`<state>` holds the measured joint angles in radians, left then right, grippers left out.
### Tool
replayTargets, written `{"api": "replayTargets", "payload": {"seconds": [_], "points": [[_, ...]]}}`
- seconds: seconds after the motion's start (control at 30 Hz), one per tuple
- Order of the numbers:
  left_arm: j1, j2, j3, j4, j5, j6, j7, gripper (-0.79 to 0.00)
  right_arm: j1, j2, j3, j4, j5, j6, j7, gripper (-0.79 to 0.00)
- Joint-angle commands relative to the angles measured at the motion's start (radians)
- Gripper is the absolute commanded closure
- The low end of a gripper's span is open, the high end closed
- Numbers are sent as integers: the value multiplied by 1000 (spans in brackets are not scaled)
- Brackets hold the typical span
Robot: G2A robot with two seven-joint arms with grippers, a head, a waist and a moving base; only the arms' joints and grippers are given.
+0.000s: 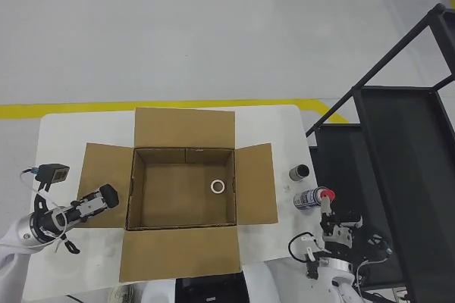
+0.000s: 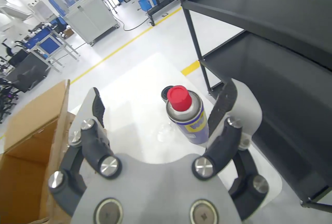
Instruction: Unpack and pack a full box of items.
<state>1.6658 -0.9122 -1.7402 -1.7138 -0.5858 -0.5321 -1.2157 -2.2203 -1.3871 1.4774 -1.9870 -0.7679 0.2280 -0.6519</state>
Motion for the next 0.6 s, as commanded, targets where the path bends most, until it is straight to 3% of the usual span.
{"api": "replayTargets", "payload": {"seconds": [0.0,0.23,0.57], "points": [[0,0,0,0,0,0,0,-785,16,-4,-9,18,-8,44,-5,-785],[0,0,0,0,0,0,0,-785,94,-21,-45,96,-18,200,-15,-785],[0,0,0,0,0,0,0,-785,141,-32,-87,178,-71,228,12,-785]]}}
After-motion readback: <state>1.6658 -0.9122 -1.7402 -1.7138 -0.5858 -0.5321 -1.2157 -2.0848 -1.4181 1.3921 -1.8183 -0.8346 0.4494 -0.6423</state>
